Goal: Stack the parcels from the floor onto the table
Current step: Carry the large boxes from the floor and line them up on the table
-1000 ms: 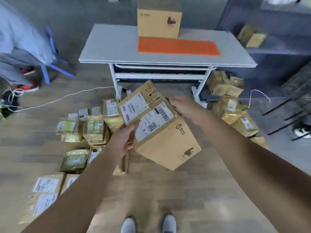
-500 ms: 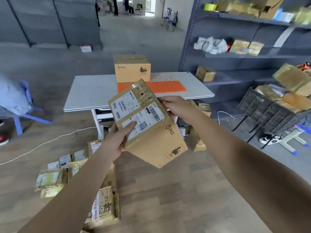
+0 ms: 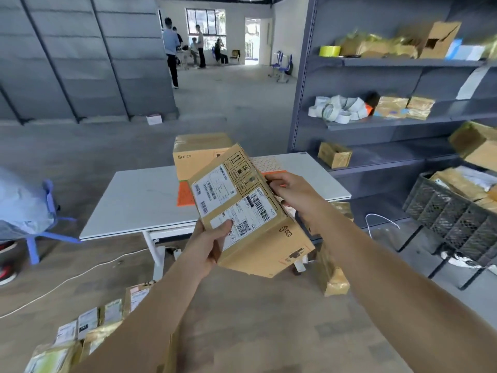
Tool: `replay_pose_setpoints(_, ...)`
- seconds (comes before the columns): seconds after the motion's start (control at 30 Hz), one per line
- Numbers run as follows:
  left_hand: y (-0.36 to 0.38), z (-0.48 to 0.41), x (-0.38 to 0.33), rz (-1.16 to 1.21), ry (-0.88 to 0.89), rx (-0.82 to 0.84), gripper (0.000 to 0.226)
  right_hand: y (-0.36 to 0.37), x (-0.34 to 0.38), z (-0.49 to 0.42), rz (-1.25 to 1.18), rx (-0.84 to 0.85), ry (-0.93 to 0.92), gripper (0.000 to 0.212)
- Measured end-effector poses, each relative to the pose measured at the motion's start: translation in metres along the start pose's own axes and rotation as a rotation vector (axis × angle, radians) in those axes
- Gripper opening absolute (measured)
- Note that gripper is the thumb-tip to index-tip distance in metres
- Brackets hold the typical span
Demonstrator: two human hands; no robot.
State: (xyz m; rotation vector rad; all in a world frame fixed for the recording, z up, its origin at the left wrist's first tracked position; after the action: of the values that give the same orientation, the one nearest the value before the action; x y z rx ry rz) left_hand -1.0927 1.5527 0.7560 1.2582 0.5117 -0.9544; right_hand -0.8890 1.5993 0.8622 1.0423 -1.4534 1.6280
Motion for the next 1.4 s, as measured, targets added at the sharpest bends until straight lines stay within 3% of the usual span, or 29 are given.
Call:
replay_pose_setpoints(0.57,0.082,-0.196,0.003,0.092,0.047,-0.011,0.069,-0.092,-0.051,-0.205,0.058,0.104,0.054,0.025)
replay_pose_setpoints(0.8,0.102,-0.315,-0.012,0.128,-0.001,0.053,0.052,-0.126,-0.057,-0.302,0.16,0.046,0.09,0.025)
replay_pose_setpoints(0.93,0.116,-0.381,-0.024,0.081,-0.054,0.12,0.043,-0.146,-0.061,-0.351,0.092,0.001,0.14,0.023)
replay_pose_setpoints(1.23,0.113,-0.482,-0.027,-0.007,-0.166,0.121,0.055,-0.153,-0.115,-0.435,-0.144,0.008,0.222,0.029)
replay_pose_setpoints(1.4,0.107,-0.51,-0.038,-0.073,-0.207,0.099,0.04,-0.156,-0.127,-0.469,-0.213,0.044,0.224,0.022)
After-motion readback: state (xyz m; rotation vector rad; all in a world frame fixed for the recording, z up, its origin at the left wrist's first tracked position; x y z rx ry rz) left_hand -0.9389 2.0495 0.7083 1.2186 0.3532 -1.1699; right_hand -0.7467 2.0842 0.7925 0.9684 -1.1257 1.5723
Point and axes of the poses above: each hand's wrist, its own z-axis away from the middle knuckle, its own y-axis out of the palm, x = y × z, the point moved 7 cm from there along -z, towards the middle knuckle, and after that the axes turned 5 degrees about x, right-handed, at the moved point
